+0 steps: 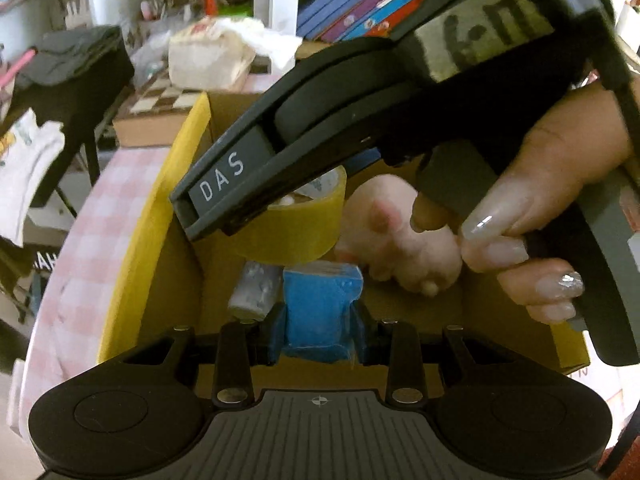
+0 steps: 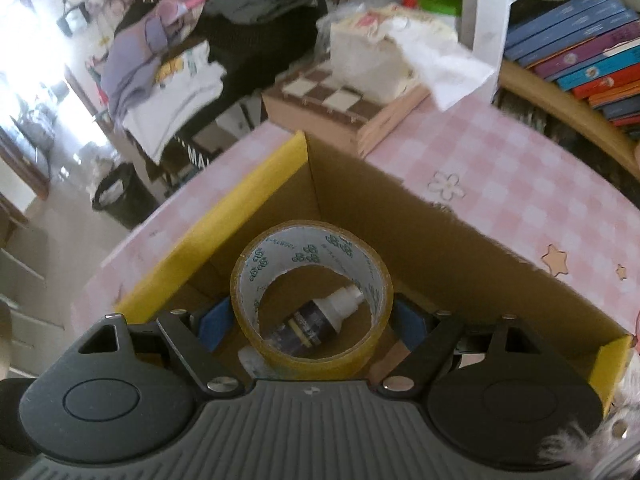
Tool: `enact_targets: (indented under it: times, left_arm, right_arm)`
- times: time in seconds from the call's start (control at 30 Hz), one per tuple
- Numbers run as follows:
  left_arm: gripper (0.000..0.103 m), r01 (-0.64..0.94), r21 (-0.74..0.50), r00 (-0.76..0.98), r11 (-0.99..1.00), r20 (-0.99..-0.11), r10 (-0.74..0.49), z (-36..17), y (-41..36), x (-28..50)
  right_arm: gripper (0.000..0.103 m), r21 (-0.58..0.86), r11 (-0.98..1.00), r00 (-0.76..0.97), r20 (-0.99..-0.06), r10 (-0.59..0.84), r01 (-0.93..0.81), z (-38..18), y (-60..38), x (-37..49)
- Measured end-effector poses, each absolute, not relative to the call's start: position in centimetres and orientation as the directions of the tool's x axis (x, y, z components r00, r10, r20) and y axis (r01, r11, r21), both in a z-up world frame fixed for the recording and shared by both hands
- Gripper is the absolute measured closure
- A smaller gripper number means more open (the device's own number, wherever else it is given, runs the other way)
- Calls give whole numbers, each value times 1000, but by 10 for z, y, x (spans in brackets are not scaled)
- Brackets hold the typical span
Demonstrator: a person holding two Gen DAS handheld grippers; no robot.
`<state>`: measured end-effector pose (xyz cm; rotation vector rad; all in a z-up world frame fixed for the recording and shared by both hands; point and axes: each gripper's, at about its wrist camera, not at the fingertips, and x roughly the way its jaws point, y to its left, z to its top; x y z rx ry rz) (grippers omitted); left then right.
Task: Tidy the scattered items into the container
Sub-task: 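Open left tool to drop the sponge while right tool releases the tape roll in the box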
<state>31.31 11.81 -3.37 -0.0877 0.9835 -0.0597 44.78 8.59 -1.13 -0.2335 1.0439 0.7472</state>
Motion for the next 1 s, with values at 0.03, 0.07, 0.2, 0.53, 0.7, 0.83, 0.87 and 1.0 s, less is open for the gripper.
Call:
enact_targets:
  times: [0.03, 0.07, 0.2, 0.53, 0.7, 0.83, 0.87, 1.0]
  left_arm:
    - [71, 11, -102, 548, 995, -831, -92, -35, 118, 313]
    - [71, 12, -103, 544, 995, -834, -93, -36, 118, 313]
    - [69, 6, -89, 539, 996, -839, -78, -39, 120, 313]
    - [37, 29, -27, 572, 999, -820, -39, -28, 117, 305]
    - [33, 43, -19, 617, 999, -786, -42, -14, 118, 296]
    - [29, 51, -31, 664, 998, -746, -57, 1, 119, 283]
    - [28, 53, -35, 674, 998, -736, -62, 5, 120, 279]
    - [22, 61, -25, 715, 998, -697, -61, 19, 119, 261]
  right_arm:
    - [20, 162, 734, 280, -853, 440, -659, -15, 87, 449]
    - [20, 161, 734, 275, -857, 435, -659, -18, 88, 450]
    - [19, 155, 741, 272, -865, 421, -654, -25, 90, 452]
    - [15, 162, 760, 310, -845, 436, -629, -11, 85, 448]
    - [15, 171, 777, 347, -822, 452, -606, 8, 73, 435]
    - [15, 177, 783, 387, -791, 473, -596, 29, 61, 418]
    - [15, 176, 785, 400, -782, 478, -594, 35, 57, 413]
    - [15, 158, 808, 481, -733, 481, -567, 57, 38, 390]
